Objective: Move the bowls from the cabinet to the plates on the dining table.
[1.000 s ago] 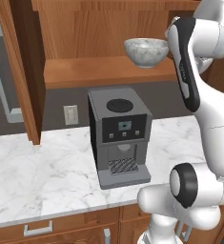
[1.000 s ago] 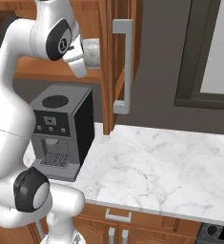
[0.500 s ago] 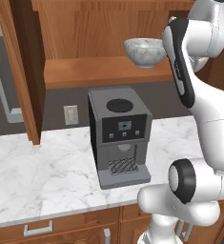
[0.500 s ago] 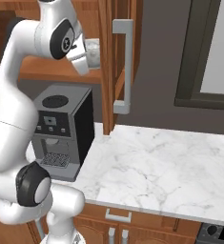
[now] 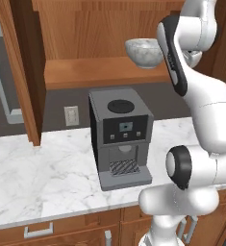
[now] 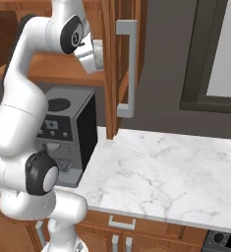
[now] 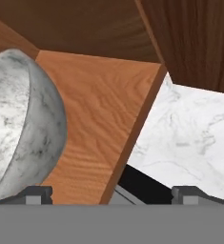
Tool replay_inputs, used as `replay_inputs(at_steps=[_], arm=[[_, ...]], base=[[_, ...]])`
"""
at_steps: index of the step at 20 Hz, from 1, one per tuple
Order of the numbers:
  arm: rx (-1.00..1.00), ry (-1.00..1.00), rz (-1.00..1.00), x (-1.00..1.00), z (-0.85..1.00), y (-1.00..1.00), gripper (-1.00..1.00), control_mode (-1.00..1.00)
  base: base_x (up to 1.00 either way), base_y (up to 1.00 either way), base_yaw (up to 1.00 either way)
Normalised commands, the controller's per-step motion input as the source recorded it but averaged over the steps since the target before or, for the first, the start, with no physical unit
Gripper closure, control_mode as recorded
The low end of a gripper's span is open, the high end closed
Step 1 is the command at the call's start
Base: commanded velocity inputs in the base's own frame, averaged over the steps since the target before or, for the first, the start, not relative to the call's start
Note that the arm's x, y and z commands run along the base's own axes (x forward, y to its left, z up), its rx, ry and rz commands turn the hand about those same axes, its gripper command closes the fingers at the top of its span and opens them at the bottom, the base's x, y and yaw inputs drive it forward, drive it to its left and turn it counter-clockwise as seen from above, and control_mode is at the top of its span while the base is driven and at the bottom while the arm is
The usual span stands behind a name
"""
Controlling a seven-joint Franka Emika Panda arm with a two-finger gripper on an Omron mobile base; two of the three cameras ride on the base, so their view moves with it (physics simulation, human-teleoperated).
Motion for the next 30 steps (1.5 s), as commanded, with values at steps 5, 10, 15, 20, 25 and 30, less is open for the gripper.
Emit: replay_inputs(at_steps=[5,10,15,20,25,30], arm=[[0.00,0.06,0.00,0.35,0.15,-0.05,-1.00,-1.00],[0.02,0.00,0.00,0.27,0.10,-0.06,-1.00,-1.00],[0.05,-0.08,0.00,0.12,0.01,-0.07,-1.00,-1.00],[0.08,-0.12,0.00,0.04,-0.06,-0.03,-1.00,-1.00],[0.08,-0.15,-0.03,0.03,-0.12,0.00,-1.00,-1.00],[0.06,-0.13,-0.03,0.15,-0.03,-0.01,-1.00,-1.00]], base=[[0.00,0.00,0.00],[0.00,0.00,0.00],[0.00,0.00,0.00],[0.00,0.00,0.00],[0.00,0.00,0.00],[0.00,0.00,0.00]])
